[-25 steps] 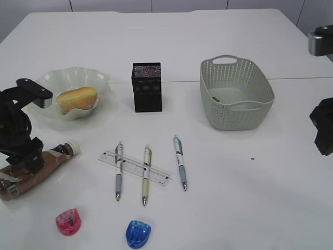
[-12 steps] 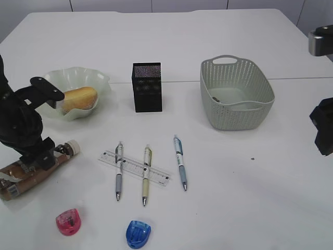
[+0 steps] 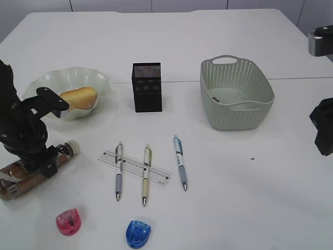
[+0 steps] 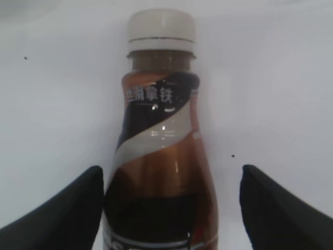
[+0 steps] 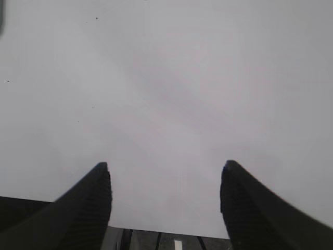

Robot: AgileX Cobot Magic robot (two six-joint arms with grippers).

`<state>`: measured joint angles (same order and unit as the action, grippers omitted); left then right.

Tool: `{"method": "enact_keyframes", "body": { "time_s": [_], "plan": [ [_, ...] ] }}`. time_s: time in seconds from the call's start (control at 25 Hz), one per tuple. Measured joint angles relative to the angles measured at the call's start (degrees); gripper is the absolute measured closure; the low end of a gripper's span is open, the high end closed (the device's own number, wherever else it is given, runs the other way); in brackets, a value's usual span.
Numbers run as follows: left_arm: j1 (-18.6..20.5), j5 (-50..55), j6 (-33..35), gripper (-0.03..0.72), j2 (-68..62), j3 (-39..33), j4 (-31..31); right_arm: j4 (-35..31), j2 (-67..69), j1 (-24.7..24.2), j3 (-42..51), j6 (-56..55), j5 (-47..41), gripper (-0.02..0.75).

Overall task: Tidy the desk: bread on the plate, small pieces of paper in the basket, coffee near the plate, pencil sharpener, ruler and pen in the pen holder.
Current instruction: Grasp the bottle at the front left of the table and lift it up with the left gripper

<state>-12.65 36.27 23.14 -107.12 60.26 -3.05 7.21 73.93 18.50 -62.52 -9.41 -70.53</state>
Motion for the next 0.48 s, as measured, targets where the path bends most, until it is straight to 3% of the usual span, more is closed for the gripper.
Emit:
{"method": "enact_keyframes", "body": {
  "time_s": [0.28, 0.48],
  "plan": [
    [0.0, -0.1, 0.0, 0.118, -1.62, 0.12, -0.27, 0.0, 0.0, 0.0, 0.0, 0.0, 0.0, 0.258],
    [0.0, -0.1, 0.0, 0.242, -1.62, 0.12, -0.27, 0.0, 0.0, 0.0, 0.0, 0.09, 0.0, 0.258]
  ]
}}
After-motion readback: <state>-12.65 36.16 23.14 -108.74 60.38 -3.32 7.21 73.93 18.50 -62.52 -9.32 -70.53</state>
